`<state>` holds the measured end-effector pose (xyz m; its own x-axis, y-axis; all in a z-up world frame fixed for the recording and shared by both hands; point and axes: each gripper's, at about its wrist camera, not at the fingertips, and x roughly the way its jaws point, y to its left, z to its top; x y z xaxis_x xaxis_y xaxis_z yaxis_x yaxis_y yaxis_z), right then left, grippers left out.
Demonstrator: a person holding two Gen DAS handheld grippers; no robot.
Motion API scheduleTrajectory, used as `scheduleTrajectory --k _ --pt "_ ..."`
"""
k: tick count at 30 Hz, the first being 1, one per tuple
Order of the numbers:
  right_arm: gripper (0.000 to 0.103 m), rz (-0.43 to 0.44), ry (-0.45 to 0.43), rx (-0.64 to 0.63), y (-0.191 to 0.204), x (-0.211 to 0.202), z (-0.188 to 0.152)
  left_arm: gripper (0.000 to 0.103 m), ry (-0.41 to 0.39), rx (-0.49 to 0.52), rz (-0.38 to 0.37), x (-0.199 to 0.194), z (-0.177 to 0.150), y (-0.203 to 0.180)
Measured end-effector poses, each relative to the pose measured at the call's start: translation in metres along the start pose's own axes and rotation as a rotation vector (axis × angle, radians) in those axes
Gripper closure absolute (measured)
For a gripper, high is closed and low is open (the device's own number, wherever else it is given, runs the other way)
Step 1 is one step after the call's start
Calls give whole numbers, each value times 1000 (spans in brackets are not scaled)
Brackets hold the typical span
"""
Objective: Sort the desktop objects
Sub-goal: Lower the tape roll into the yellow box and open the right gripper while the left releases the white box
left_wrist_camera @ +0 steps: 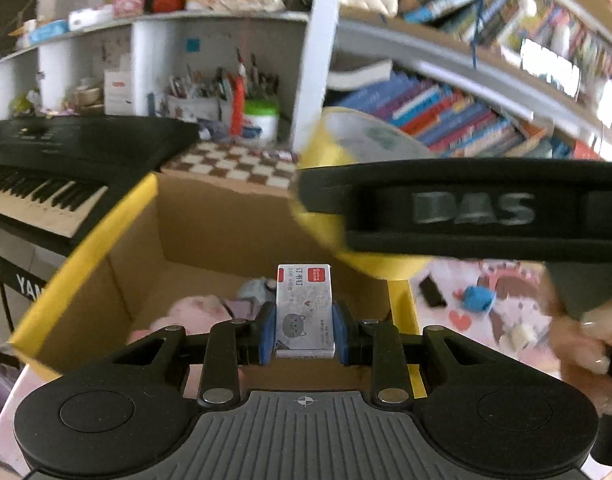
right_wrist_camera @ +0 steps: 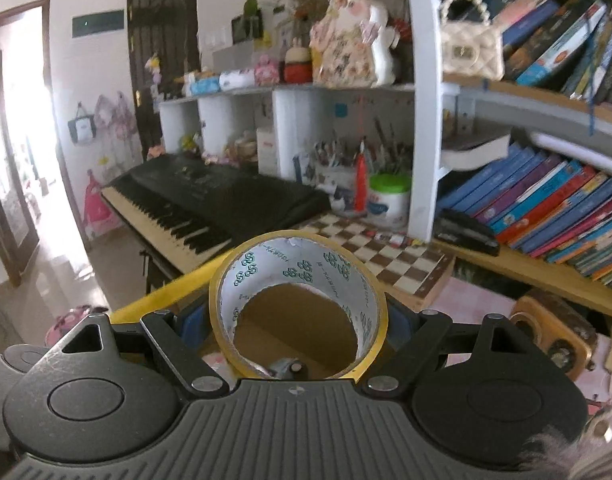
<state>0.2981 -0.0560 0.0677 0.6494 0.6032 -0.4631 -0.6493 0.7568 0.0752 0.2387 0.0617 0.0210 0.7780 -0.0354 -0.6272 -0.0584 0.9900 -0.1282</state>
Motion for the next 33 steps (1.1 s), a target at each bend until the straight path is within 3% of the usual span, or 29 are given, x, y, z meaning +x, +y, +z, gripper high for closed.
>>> scheduleTrajectory --k 6,19,28,33 --pt "20 25 111 -53 5 34 -17 75 87 44 -8 21 -10 -17" --pt "20 75 285 -152 -5 87 -27 75 124 -115 -5 26 -12 0" --pt "20 123 372 -253 1 107 -33 75 155 -94 29 36 -11 -2" --pt "19 102 393 -328 1 109 -38 75 165 -68 40 38 -12 -2"
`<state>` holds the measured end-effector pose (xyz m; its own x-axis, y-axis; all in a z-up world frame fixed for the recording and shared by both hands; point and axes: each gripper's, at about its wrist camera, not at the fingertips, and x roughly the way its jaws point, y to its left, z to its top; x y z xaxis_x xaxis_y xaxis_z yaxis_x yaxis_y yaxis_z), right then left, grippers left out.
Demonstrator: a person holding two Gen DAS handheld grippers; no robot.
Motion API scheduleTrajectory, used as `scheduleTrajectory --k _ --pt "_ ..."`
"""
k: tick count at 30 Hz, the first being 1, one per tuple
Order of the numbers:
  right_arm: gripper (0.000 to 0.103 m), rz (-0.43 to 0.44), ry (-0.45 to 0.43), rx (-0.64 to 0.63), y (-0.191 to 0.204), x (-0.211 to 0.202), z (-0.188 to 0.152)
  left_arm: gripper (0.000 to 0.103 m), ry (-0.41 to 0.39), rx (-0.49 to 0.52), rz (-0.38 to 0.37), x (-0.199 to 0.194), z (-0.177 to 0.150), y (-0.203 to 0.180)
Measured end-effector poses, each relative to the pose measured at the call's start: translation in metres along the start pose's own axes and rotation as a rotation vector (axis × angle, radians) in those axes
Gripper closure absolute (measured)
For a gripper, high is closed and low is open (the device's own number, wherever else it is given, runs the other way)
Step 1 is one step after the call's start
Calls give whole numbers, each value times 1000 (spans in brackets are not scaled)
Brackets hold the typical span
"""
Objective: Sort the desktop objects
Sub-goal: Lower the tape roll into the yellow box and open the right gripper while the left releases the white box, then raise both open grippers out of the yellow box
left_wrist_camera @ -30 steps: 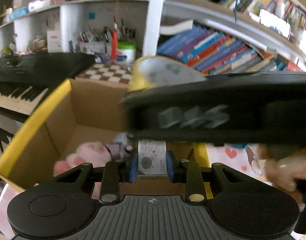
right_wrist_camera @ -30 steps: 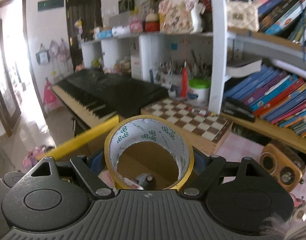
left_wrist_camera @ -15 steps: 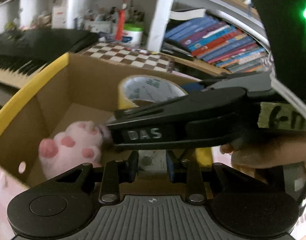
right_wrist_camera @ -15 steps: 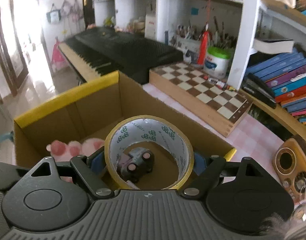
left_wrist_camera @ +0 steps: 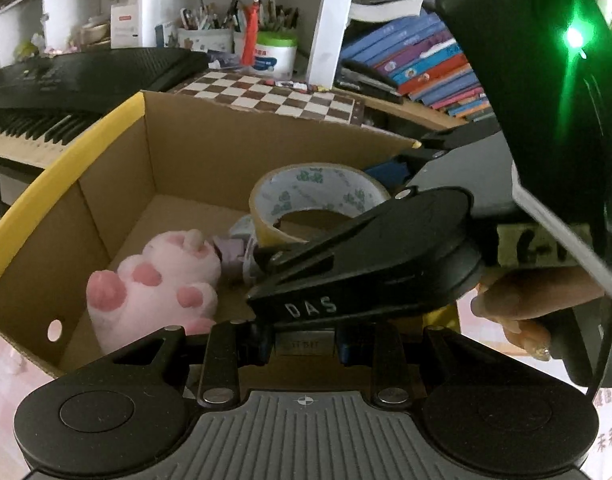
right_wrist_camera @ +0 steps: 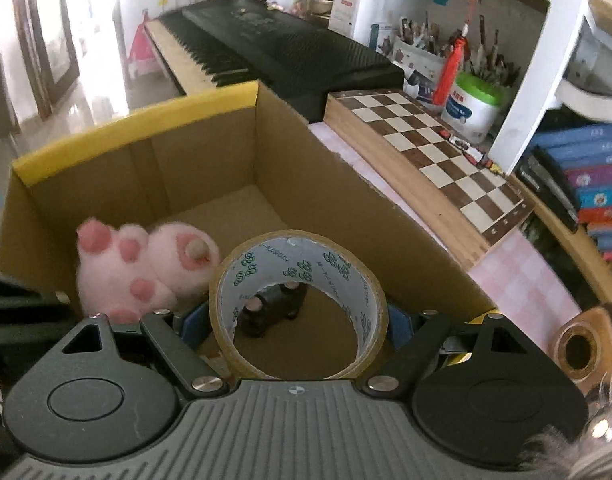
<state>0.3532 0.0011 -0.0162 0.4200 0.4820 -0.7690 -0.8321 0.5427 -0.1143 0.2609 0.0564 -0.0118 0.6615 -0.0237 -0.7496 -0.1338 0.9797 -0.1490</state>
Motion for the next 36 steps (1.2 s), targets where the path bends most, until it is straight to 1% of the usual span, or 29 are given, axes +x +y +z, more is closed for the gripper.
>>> scheduleTrajectory --k 3,6,7,8,9,10,11,15,17,21,23,28,36 --pt "19 -14 -11 -15 2 0 -3 72 -29 10 16 -3 -3 -2" --pt "19 -10 -22 -8 2 -1 -4 60 -97 12 36 -14 -7 -2" --pt "19 -15 -25 -13 3 -2 -4 51 -119 8 31 -19 -8 -1" --pt "18 -22 -31 -16 4 -4 -5 48 -135 2 23 -24 -9 0" --pt "14 -27 -46 -10 5 -7 -5 45 -151 -5 11 -30 -10 2" --pt "13 -30 -61 5 5 -10 -5 39 -165 -10 -3 -34 -10 4" --pt "13 -28 -75 23 3 -13 -5 37 -178 -11 -12 -39 -11 5" --pt "13 -46 -115 65 3 -28 -6 35 -222 8 -18 -59 -16 3" --pt "13 -68 -144 76 5 -40 -8 30 -249 17 -22 -69 -17 4" --pt "13 -107 -198 130 7 -64 -14 26 -299 30 -28 -86 -21 6" --pt "13 -128 -228 161 9 -79 -20 21 -315 32 -27 -93 -24 7" --pt "13 -177 -296 231 16 -114 -33 21 -347 18 -17 -107 -30 15" --pt "13 -262 -384 353 32 -166 -61 20 -402 -20 -6 -138 -46 39"
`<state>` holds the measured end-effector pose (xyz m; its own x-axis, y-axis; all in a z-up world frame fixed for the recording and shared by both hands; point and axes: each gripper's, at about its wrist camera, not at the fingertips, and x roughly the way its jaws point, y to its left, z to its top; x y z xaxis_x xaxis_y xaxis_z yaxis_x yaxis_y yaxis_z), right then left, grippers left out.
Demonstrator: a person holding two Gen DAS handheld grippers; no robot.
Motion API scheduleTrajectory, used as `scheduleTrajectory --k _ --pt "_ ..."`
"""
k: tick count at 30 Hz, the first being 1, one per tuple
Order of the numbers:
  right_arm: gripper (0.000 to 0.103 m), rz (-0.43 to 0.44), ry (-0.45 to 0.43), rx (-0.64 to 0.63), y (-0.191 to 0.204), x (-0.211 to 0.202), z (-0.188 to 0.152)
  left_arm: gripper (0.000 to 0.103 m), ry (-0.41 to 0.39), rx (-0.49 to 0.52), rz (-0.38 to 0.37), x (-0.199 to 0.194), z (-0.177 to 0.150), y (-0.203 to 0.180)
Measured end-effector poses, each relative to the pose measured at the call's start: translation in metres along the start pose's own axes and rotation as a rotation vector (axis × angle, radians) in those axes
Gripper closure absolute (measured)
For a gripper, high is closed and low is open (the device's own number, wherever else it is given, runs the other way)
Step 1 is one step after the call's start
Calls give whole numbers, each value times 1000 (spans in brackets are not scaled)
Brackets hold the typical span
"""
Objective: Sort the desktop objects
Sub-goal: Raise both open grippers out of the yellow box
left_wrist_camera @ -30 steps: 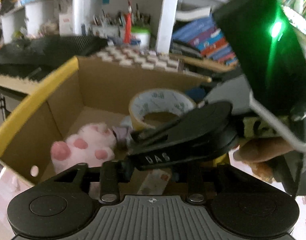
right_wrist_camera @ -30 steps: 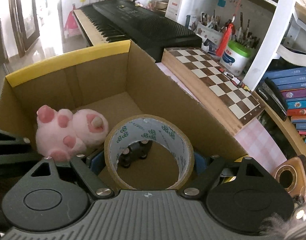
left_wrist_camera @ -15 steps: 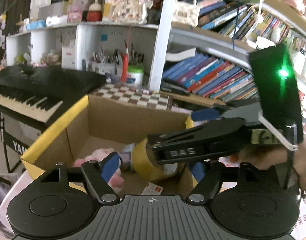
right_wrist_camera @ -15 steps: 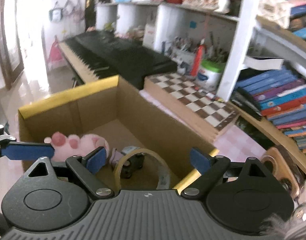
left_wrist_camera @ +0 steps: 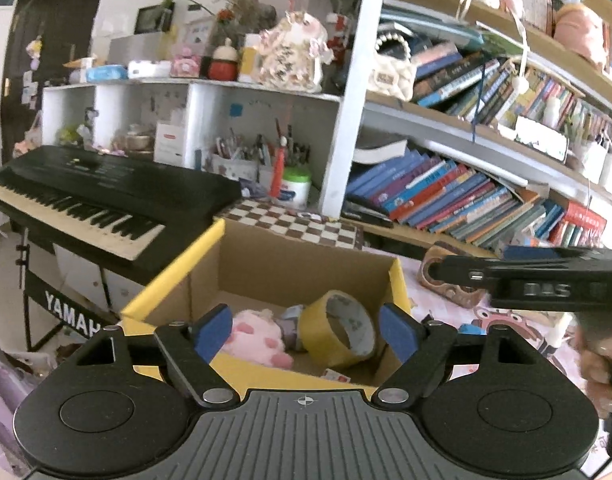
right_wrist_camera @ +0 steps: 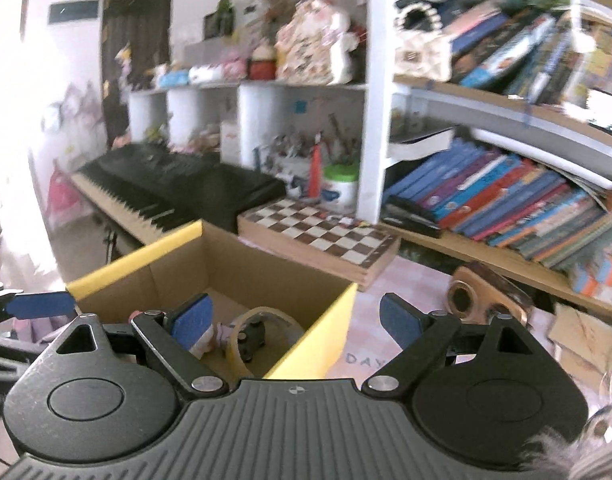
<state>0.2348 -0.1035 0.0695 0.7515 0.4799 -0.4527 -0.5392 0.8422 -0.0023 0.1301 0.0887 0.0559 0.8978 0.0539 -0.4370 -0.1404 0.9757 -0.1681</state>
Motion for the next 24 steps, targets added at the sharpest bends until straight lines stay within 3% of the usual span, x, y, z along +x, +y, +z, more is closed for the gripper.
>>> scheduleTrajectory --k 9,24 --pt "13 -135 -55 109 -2 -66 -27 18 -27 -3 -21 -39 -11 13" --pt "13 -262 10 201 24 -124 -94 17 23 33 -76 -77 -47 16"
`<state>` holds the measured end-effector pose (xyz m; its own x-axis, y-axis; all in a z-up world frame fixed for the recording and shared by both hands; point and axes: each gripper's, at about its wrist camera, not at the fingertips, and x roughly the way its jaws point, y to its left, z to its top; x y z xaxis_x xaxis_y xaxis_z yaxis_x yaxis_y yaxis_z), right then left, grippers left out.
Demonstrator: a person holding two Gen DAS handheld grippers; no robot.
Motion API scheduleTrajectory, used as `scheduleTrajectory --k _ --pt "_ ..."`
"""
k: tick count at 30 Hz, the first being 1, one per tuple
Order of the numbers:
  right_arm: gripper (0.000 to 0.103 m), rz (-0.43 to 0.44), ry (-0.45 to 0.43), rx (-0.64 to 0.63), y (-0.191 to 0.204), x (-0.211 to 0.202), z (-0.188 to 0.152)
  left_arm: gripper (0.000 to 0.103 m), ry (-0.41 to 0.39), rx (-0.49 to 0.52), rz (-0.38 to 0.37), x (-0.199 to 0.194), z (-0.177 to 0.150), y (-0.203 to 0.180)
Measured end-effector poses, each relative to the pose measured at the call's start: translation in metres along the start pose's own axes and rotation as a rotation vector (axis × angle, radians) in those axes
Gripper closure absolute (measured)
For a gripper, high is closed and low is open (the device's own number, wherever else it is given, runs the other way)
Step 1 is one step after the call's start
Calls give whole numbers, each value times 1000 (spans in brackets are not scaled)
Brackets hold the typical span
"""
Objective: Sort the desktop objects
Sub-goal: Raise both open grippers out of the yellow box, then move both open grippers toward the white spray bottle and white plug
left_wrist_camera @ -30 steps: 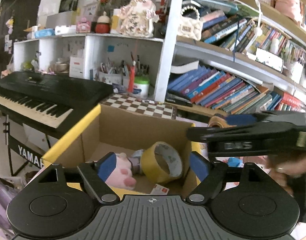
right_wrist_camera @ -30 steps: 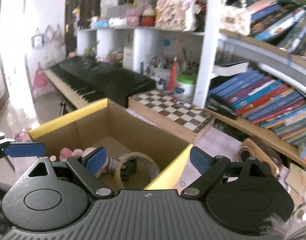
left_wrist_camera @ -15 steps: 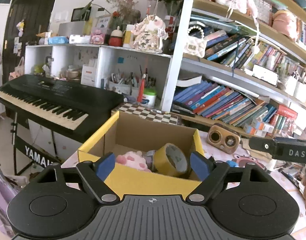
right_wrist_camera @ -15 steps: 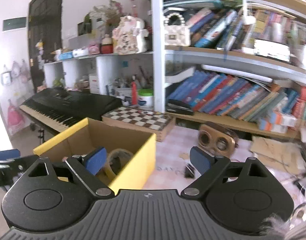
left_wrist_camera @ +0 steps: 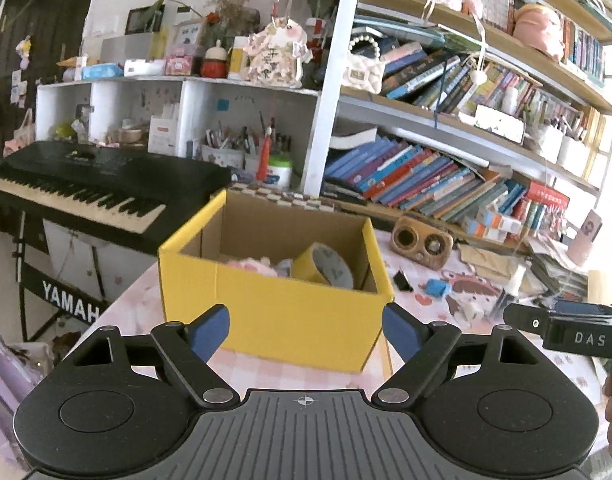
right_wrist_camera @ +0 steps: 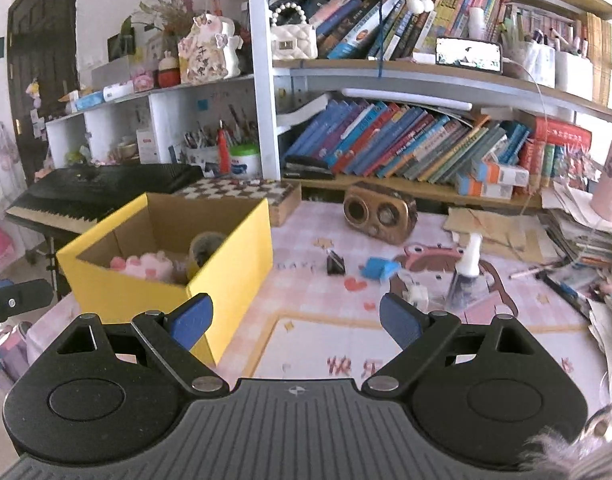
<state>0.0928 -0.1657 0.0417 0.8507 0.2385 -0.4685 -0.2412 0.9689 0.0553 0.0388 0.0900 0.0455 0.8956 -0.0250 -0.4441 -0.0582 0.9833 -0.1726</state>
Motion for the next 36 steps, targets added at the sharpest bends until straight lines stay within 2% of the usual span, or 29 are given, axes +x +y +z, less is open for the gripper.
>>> scheduleTrajectory --k 12,22,27,36 --pt "13 16 16 -109 32 -29 -41 17 63 0 10 -19 -30 -1" --pt "13 48 58 -110 45 -44 -62 17 109 16 -7 -27 -46 -9" --pt "13 18 99 -93 41 -47 -71 16 139 27 -34 -24 -51 -17" --pt "13 -81 141 -46 17 -58 -83 16 204 81 -129 -7 -59 -48"
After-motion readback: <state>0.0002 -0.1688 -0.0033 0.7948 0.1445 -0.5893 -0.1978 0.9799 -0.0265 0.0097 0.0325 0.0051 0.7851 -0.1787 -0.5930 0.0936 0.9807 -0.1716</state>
